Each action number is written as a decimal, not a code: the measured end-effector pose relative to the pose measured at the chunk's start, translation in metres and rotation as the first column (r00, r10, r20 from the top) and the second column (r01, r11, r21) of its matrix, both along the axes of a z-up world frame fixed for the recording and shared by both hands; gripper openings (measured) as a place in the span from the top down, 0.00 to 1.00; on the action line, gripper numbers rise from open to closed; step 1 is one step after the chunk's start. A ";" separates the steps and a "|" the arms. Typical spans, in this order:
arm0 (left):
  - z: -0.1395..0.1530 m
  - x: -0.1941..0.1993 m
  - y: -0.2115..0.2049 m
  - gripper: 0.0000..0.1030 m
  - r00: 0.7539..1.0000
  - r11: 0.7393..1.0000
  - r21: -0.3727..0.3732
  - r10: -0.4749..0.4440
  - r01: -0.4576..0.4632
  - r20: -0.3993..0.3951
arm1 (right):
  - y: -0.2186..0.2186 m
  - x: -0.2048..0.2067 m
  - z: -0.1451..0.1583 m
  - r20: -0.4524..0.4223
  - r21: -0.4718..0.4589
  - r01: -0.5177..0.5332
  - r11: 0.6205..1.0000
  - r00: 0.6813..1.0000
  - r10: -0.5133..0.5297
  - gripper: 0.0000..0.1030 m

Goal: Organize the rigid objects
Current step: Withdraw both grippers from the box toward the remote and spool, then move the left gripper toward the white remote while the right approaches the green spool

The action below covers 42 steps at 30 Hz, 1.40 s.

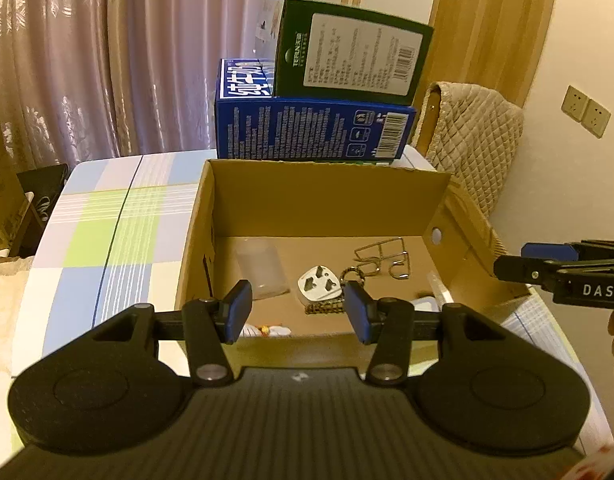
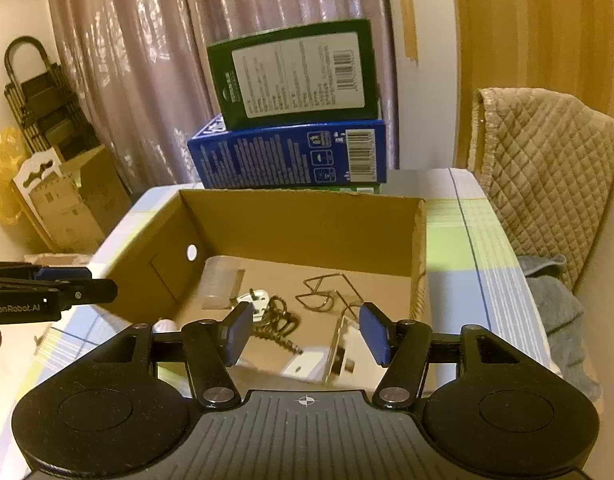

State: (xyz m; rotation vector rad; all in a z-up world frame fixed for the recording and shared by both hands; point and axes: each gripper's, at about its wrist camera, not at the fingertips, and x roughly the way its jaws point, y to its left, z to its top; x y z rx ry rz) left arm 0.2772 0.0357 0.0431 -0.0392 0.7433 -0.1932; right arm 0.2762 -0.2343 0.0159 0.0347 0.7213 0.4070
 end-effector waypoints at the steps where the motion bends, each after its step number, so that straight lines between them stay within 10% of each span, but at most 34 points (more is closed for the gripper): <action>1: 0.002 -0.006 -0.001 0.56 1.000 1.000 -0.002 0.001 -0.001 0.002 | -0.002 -0.006 0.003 0.002 0.006 0.004 1.000 1.000 -0.004 0.45; 25: 0.002 -0.133 -0.018 0.45 1.000 1.000 0.016 -0.015 0.015 -0.024 | -0.015 -0.139 0.026 0.015 -0.019 -0.026 0.999 1.000 0.027 0.37; 42: -0.024 -0.178 0.023 0.43 0.993 0.996 -0.021 0.088 -0.090 -0.080 | -0.040 -0.186 -0.011 -0.025 -0.060 -0.010 0.998 1.000 0.008 0.35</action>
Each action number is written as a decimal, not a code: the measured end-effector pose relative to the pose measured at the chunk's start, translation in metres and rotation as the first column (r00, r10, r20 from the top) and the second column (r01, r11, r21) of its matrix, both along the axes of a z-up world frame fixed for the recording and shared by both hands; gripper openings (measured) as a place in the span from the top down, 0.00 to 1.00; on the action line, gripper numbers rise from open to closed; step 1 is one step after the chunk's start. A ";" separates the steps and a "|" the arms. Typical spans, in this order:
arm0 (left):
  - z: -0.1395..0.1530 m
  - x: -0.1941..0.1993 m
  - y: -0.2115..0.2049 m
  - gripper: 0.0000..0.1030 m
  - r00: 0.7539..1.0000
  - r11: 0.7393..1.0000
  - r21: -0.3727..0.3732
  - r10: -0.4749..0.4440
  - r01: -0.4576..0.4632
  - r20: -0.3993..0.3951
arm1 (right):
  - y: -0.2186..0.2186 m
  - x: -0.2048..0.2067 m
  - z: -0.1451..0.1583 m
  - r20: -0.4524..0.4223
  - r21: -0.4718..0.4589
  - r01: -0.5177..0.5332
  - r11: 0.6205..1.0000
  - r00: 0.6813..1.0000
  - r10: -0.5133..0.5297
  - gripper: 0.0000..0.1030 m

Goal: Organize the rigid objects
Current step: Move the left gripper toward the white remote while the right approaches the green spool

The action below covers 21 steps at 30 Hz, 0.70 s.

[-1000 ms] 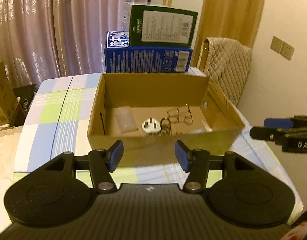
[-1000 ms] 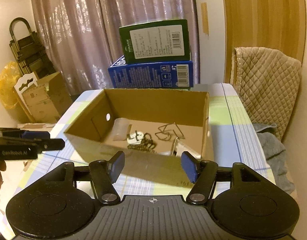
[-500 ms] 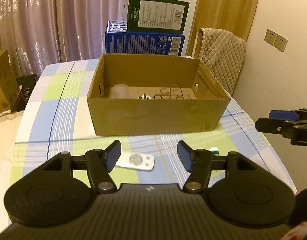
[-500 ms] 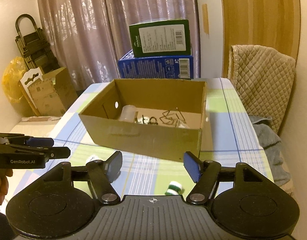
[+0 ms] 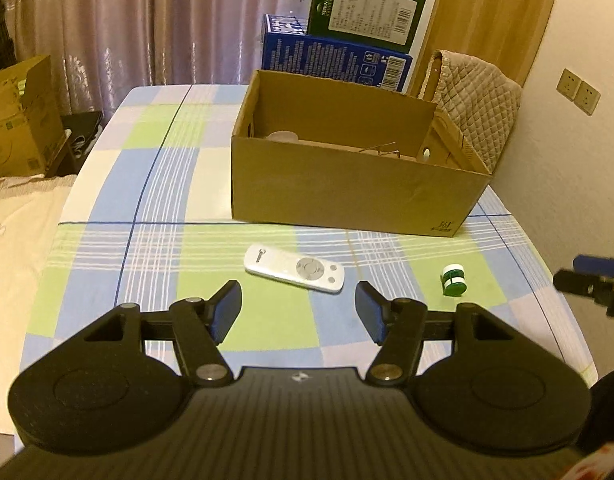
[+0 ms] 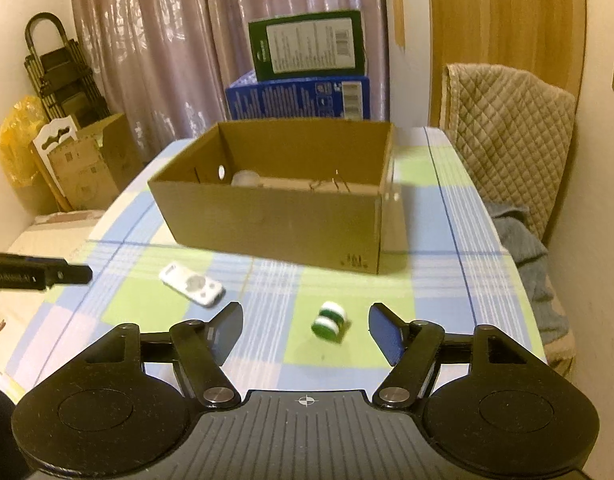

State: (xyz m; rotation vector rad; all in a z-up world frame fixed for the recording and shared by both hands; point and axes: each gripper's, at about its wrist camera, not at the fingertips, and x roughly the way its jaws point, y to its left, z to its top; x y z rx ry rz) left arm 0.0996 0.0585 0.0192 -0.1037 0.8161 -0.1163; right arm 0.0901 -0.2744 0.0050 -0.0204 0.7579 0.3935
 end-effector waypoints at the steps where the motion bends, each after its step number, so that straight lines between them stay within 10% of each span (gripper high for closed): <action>1: -0.001 -0.002 0.001 0.43 1.000 1.000 0.000 0.001 -0.001 -0.001 | -0.001 -0.003 -0.004 -0.003 -0.006 -0.001 1.000 1.000 0.001 0.35; 21: -0.021 0.000 -0.004 0.37 0.999 1.000 0.009 -0.017 0.017 -0.035 | -0.017 -0.017 -0.041 -0.042 -0.015 0.038 0.999 0.998 -0.039 0.35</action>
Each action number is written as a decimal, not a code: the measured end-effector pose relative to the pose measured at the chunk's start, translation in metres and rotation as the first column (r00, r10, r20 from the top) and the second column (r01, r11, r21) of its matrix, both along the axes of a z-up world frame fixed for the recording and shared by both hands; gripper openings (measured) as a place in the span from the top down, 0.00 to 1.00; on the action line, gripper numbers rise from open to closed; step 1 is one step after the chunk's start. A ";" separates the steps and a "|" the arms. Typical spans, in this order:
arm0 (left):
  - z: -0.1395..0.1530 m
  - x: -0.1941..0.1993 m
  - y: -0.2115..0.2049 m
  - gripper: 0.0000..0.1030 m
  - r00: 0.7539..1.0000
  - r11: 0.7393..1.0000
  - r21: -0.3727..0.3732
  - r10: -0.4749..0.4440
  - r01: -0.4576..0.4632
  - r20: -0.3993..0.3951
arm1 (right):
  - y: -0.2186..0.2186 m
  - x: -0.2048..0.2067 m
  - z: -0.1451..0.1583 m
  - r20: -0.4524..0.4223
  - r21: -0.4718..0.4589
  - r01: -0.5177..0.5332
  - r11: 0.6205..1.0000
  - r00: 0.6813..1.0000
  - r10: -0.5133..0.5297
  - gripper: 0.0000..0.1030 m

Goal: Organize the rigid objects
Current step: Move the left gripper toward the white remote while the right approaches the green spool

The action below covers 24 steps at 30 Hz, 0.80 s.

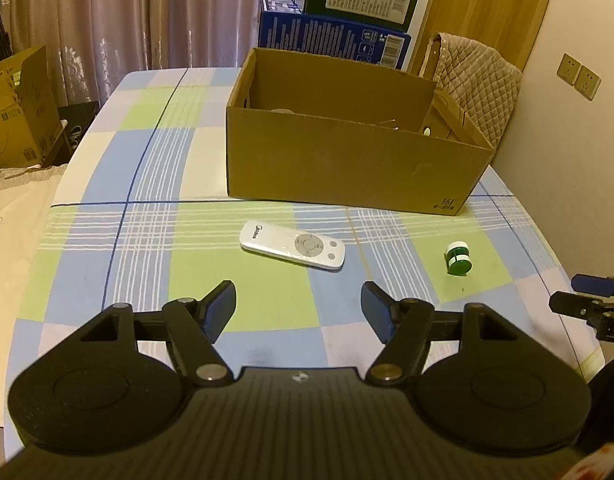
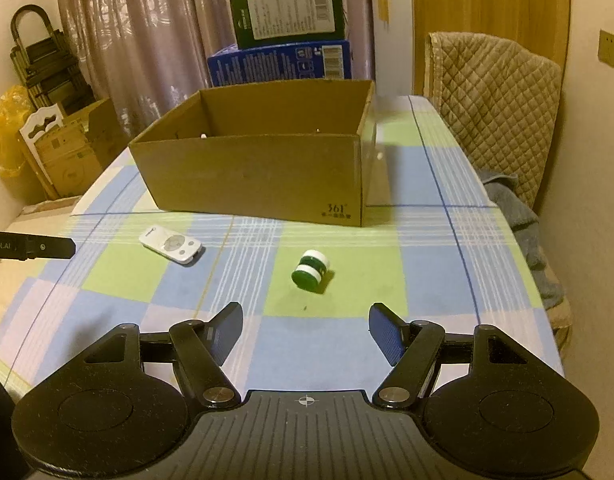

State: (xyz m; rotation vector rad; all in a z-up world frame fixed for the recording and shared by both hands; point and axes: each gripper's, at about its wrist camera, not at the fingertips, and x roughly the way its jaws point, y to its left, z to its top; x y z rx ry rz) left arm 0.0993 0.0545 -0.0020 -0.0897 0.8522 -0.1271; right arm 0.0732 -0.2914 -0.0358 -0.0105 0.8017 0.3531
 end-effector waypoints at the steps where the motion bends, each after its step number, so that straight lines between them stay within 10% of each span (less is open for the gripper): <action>1: -0.002 0.002 0.000 0.37 1.000 1.000 0.000 0.000 0.000 -0.004 | 0.000 0.001 -0.003 -0.005 -0.001 0.002 1.000 1.000 -0.002 0.35; 24: -0.058 0.054 -0.006 0.36 0.997 1.000 0.010 -0.006 0.007 -0.071 | 0.010 0.060 -0.059 -0.049 0.009 0.036 0.999 0.998 -0.035 0.35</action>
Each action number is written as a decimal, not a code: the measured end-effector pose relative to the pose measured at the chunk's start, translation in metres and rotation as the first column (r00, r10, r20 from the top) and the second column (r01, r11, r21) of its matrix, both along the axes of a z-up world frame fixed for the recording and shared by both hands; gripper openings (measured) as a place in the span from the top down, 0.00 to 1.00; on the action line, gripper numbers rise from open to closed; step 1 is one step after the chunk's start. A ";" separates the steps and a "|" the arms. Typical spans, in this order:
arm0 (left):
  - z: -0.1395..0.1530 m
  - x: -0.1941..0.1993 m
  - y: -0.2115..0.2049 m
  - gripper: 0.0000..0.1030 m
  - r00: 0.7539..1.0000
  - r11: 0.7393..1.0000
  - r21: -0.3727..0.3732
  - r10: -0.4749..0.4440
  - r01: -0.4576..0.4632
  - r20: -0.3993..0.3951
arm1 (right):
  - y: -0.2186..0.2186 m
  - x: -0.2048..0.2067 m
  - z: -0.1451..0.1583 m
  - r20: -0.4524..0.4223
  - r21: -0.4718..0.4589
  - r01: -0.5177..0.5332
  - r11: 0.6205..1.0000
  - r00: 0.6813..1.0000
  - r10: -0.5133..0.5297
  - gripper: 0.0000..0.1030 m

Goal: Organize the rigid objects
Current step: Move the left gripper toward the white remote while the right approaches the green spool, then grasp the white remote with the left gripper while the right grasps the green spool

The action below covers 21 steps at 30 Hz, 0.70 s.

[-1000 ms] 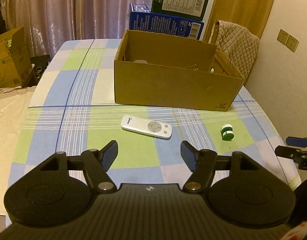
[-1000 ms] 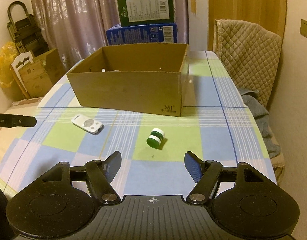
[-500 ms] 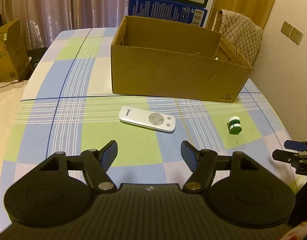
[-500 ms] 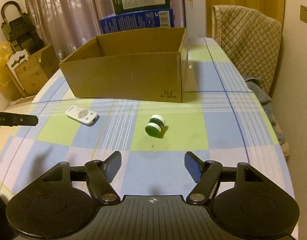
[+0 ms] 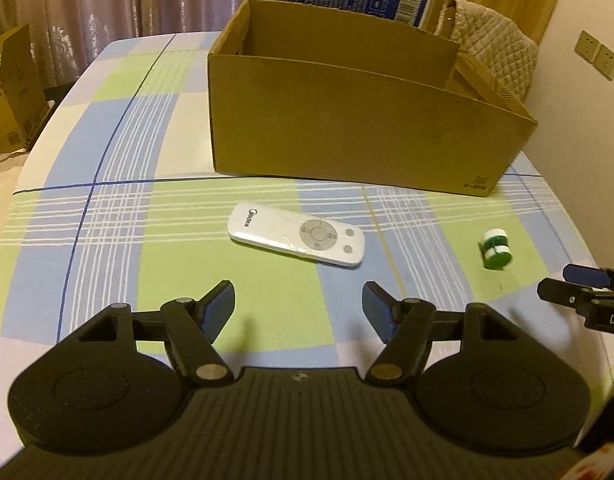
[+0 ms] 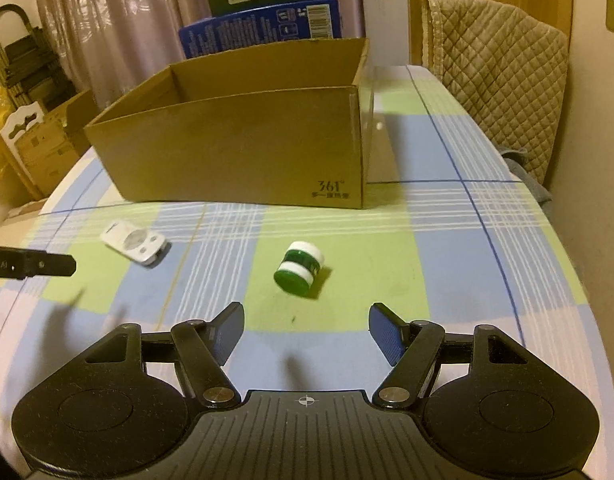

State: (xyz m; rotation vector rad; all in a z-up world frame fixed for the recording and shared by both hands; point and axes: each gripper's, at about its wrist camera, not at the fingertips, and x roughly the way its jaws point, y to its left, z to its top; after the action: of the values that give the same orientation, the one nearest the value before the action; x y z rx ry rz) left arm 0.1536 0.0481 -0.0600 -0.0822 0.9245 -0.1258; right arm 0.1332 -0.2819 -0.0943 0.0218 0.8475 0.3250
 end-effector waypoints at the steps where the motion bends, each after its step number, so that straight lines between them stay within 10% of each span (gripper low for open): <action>1: -0.003 0.003 0.000 0.36 1.000 1.000 -0.005 0.006 -0.006 -0.002 | 0.001 0.005 -0.003 -0.003 0.005 0.002 1.000 1.000 -0.002 0.36; 21: -0.034 0.036 -0.007 0.36 1.000 0.995 -0.097 0.029 -0.030 -0.006 | 0.033 0.056 -0.045 0.018 -0.015 -0.006 1.000 1.000 0.006 0.70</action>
State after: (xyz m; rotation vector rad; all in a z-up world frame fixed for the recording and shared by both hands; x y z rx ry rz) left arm 0.1893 0.0415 -0.0940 -0.1860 0.9208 -0.1430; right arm 0.1893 -0.2489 -0.1395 0.0022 0.8326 0.3239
